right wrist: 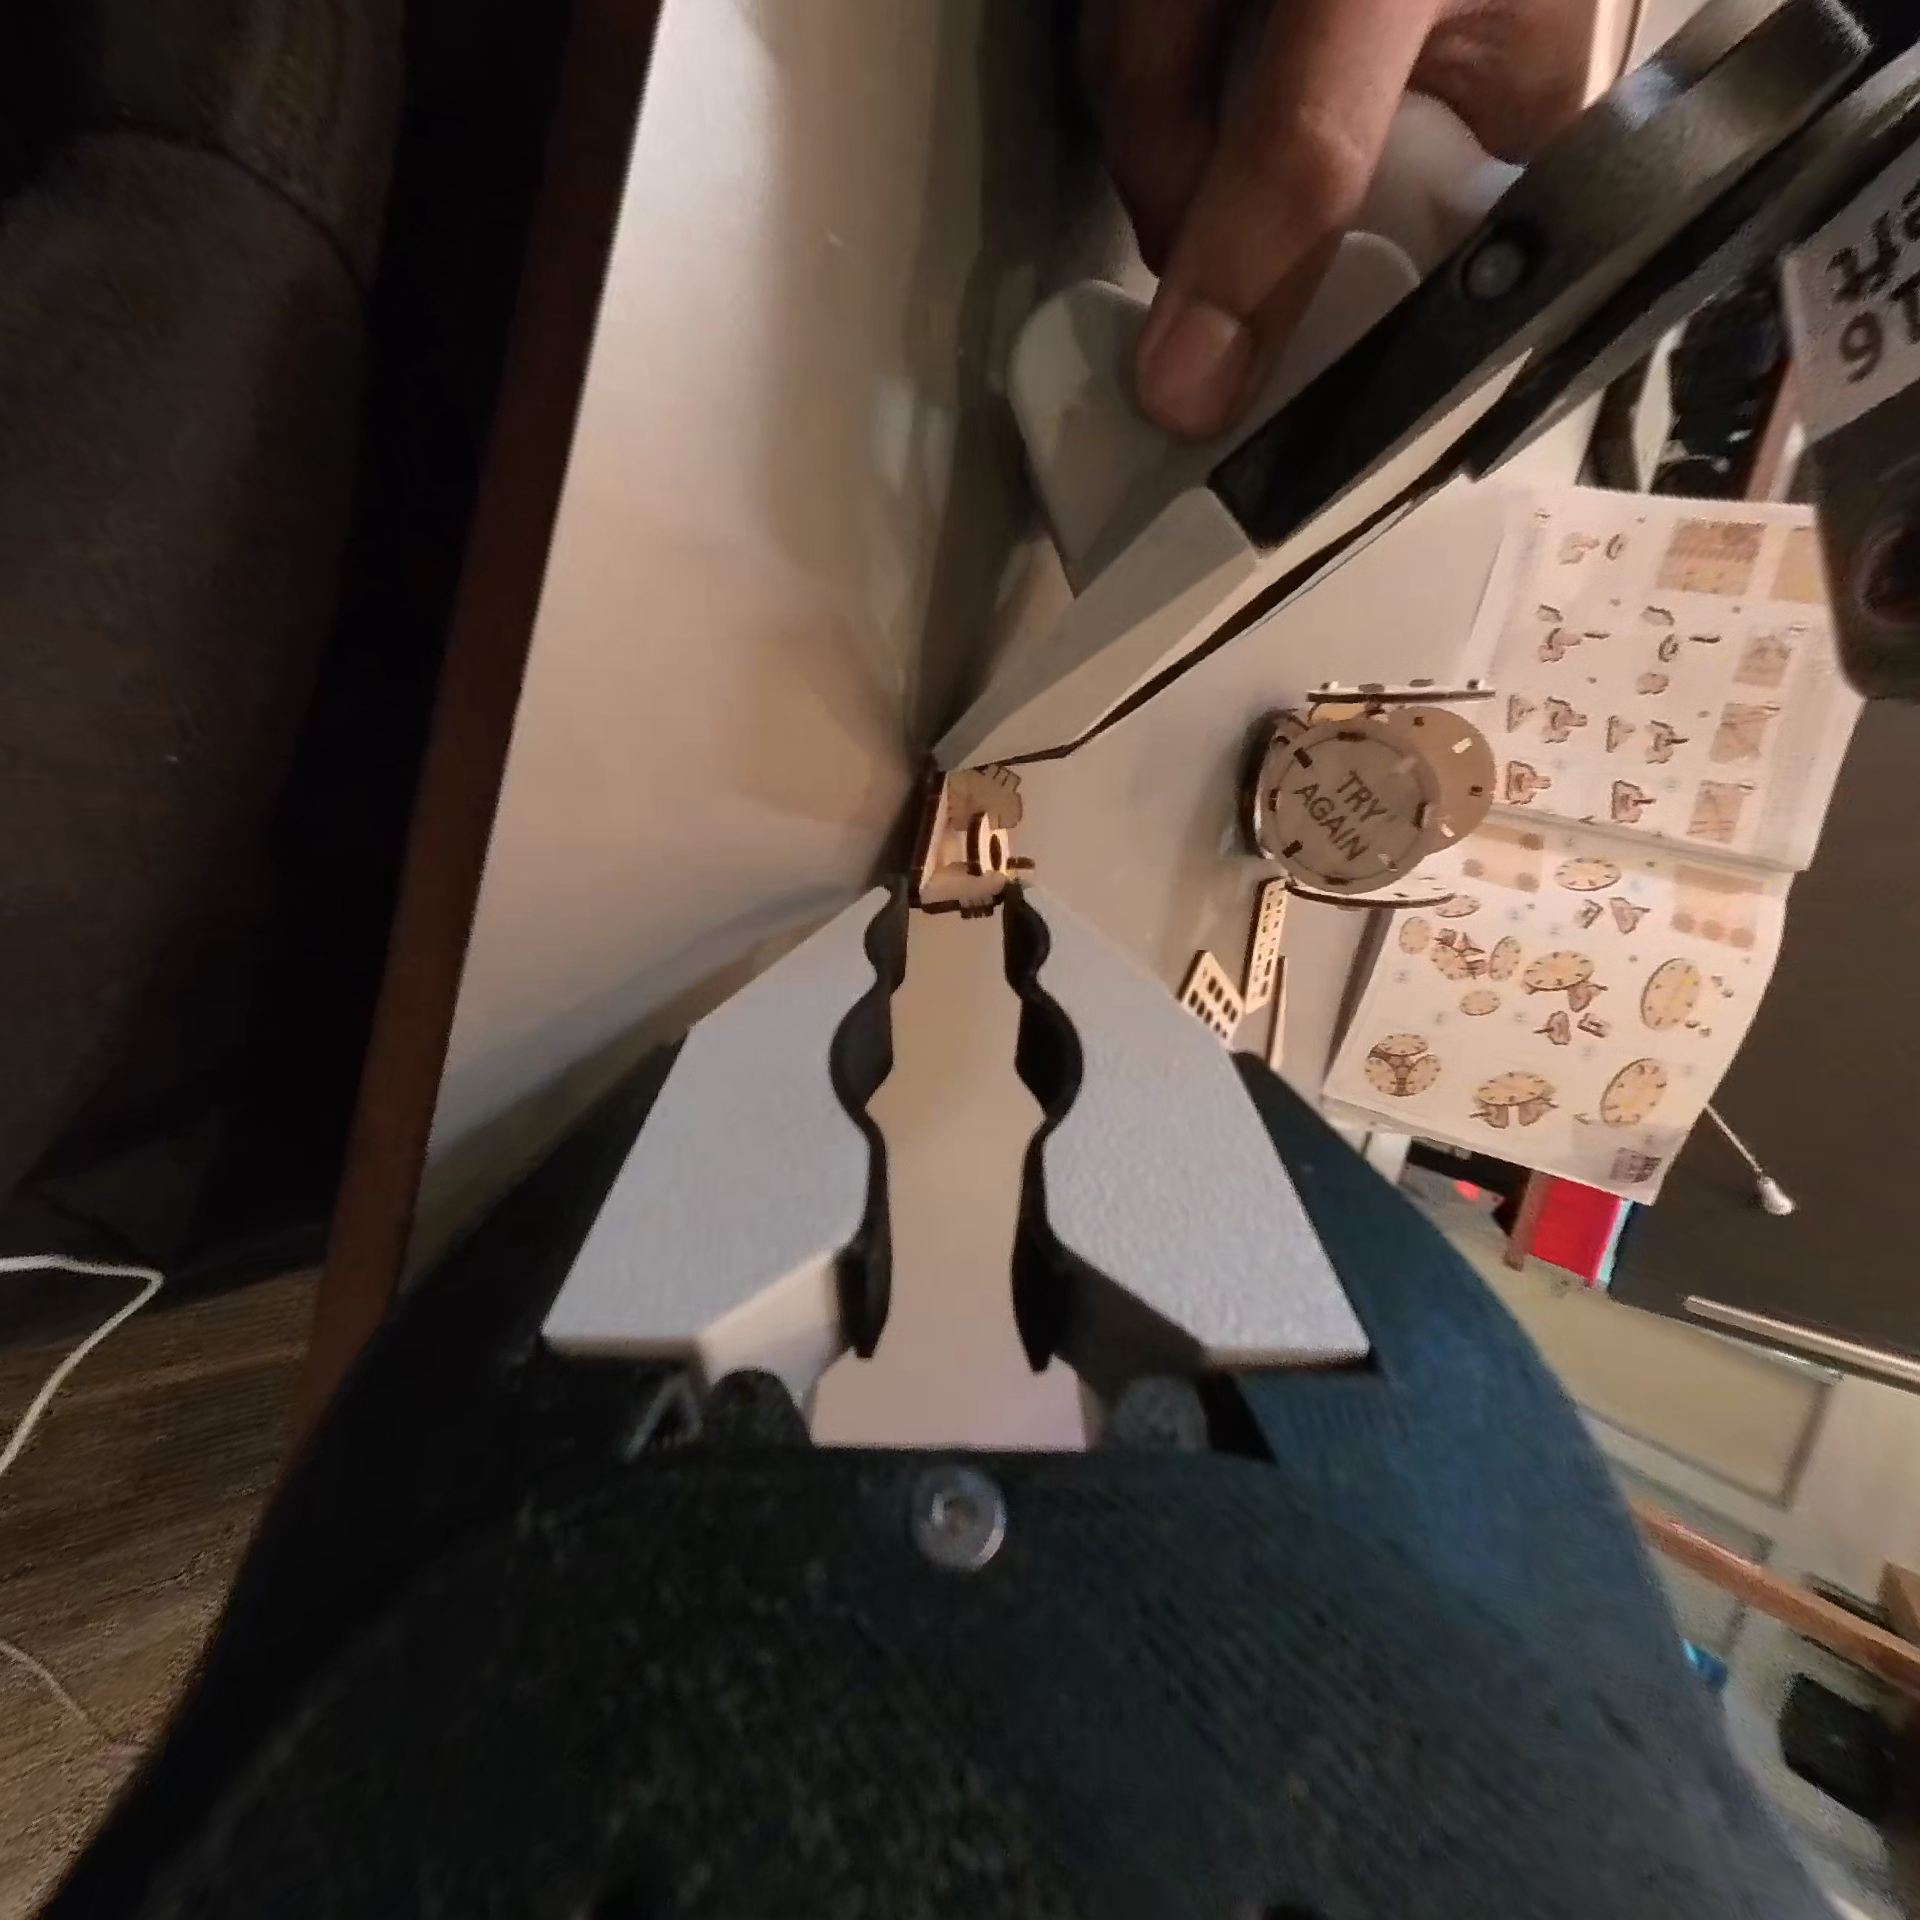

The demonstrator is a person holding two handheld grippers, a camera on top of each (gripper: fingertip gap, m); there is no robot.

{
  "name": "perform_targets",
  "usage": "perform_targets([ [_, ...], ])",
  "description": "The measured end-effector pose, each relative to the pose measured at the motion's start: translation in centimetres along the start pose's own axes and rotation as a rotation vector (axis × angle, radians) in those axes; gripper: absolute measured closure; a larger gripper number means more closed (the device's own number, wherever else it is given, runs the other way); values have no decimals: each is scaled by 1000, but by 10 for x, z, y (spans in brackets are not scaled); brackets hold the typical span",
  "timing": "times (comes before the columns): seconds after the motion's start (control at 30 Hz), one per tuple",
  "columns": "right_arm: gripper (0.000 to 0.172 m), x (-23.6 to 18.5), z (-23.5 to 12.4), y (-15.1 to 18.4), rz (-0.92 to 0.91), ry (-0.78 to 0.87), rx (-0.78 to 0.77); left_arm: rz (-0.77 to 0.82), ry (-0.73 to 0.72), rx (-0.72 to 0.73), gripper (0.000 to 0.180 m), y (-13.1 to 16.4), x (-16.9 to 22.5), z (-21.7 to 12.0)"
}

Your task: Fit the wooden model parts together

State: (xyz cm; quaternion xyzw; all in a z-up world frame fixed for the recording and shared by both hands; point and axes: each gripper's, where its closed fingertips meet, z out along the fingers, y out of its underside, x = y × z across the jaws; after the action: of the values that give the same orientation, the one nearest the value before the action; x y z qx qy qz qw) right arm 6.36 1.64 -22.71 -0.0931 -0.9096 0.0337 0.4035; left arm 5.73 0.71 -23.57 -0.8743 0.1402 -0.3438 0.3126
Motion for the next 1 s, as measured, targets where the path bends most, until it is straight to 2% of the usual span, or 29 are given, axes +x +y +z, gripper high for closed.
perform_targets([
  [0.23, 155, -5, 0, 0, -44, -43, -34, 48, -56, -11, 180, 0, -2, 2],
  [0.3, 163, -7, -1, 0, -51, -45, -44, 60, -84, -6, 180, -1, -5, 1],
  [0.4, 164, -7, -1, 0, -73, -17, -58, 73, -93, -12, 180, 0, -5, 2],
  [0.6, 162, -7, -1, 2, -35, 12, -61, 72, -79, -15, 180, 0, -3, 2],
  [0.7, 153, -8, 1, 3, -19, 10, -63, 81, -74, -22, 180, 1, -2, 3],
  [1.0, 155, -8, 3, 4, -16, -16, -62, 79, -75, -20, 180, 1, -2, 3],
])
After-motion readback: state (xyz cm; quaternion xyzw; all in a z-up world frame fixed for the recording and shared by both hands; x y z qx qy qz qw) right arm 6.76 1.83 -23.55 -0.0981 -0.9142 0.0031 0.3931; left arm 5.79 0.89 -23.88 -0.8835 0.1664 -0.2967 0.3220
